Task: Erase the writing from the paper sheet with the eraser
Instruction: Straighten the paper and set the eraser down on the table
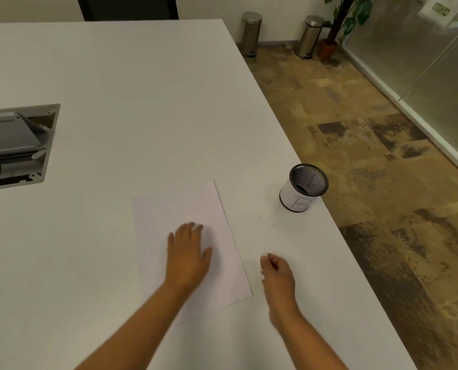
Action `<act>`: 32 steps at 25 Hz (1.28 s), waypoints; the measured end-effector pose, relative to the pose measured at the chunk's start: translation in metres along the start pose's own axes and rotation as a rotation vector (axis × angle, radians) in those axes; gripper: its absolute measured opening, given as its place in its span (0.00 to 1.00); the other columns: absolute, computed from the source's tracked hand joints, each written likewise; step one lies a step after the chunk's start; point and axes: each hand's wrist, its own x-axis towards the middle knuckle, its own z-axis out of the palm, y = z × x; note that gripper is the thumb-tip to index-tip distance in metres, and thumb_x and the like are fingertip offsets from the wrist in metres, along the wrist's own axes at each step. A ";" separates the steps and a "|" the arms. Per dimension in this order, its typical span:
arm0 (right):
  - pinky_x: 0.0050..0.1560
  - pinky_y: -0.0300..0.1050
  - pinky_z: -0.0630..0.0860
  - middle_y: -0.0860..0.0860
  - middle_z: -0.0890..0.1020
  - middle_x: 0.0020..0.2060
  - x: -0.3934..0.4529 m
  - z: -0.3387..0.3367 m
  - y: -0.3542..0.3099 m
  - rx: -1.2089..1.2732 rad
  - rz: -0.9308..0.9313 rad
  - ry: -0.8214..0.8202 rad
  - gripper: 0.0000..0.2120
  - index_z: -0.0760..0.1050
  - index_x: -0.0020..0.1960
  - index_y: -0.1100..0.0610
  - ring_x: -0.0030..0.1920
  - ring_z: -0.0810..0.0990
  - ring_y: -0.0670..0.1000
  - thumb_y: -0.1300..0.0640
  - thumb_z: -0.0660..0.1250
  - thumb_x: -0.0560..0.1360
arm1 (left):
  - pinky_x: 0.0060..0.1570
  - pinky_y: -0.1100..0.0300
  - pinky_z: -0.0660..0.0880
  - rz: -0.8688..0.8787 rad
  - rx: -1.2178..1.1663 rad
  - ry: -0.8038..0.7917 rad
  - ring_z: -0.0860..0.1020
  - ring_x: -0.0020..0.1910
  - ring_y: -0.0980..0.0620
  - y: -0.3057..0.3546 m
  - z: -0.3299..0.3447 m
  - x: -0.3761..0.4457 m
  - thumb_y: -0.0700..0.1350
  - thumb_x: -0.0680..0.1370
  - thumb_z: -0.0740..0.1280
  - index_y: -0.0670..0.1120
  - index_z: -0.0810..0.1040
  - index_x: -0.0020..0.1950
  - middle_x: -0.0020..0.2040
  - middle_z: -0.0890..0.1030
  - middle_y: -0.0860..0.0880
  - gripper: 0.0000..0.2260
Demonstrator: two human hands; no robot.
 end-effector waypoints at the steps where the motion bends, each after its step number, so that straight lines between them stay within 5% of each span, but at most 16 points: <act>1: 0.44 0.42 0.69 0.48 0.76 0.39 0.010 -0.001 -0.008 -0.050 -0.048 -0.022 0.04 0.73 0.47 0.55 0.39 0.74 0.47 0.55 0.63 0.76 | 0.63 0.38 0.65 0.020 0.045 -0.037 0.73 0.62 0.37 0.007 0.007 -0.016 0.56 0.74 0.54 0.40 0.74 0.63 0.62 0.77 0.38 0.26; 6: 0.49 0.41 0.71 0.54 0.80 0.47 0.055 0.015 -0.041 -0.325 -0.260 -0.096 0.10 0.75 0.54 0.61 0.48 0.77 0.53 0.59 0.66 0.73 | 0.70 0.46 0.47 0.121 0.155 -0.094 0.52 0.75 0.46 0.011 0.025 -0.065 0.60 0.80 0.45 0.46 0.63 0.72 0.75 0.62 0.45 0.27; 12: 0.49 0.45 0.70 0.61 0.75 0.53 0.119 0.058 -0.088 -0.932 -0.759 -0.184 0.13 0.73 0.54 0.63 0.52 0.76 0.61 0.70 0.58 0.71 | 0.68 0.44 0.49 0.294 0.226 -0.152 0.55 0.74 0.44 0.024 0.031 -0.080 0.62 0.79 0.49 0.50 0.61 0.75 0.76 0.59 0.46 0.28; 19: 0.49 0.50 0.71 0.63 0.74 0.54 0.153 0.075 -0.099 -1.376 -0.908 -0.335 0.11 0.72 0.56 0.64 0.51 0.75 0.61 0.67 0.56 0.75 | 0.66 0.44 0.52 0.331 0.255 -0.194 0.56 0.73 0.46 0.036 0.037 -0.075 0.63 0.78 0.52 0.52 0.62 0.75 0.75 0.62 0.47 0.28; 29: 0.55 0.52 0.71 0.62 0.72 0.57 0.160 0.072 -0.098 -1.341 -0.949 -0.435 0.18 0.69 0.63 0.63 0.55 0.73 0.62 0.69 0.55 0.74 | 0.67 0.45 0.50 0.304 0.228 -0.172 0.56 0.73 0.46 0.032 0.038 -0.060 0.62 0.79 0.50 0.50 0.62 0.74 0.74 0.64 0.46 0.26; 32: 0.60 0.52 0.69 0.61 0.69 0.63 0.148 0.062 -0.079 -1.186 -0.920 -0.332 0.21 0.64 0.67 0.62 0.61 0.70 0.61 0.68 0.57 0.74 | 0.69 0.46 0.48 0.281 0.215 -0.158 0.53 0.75 0.47 0.031 0.041 -0.060 0.62 0.79 0.49 0.50 0.61 0.74 0.74 0.63 0.46 0.27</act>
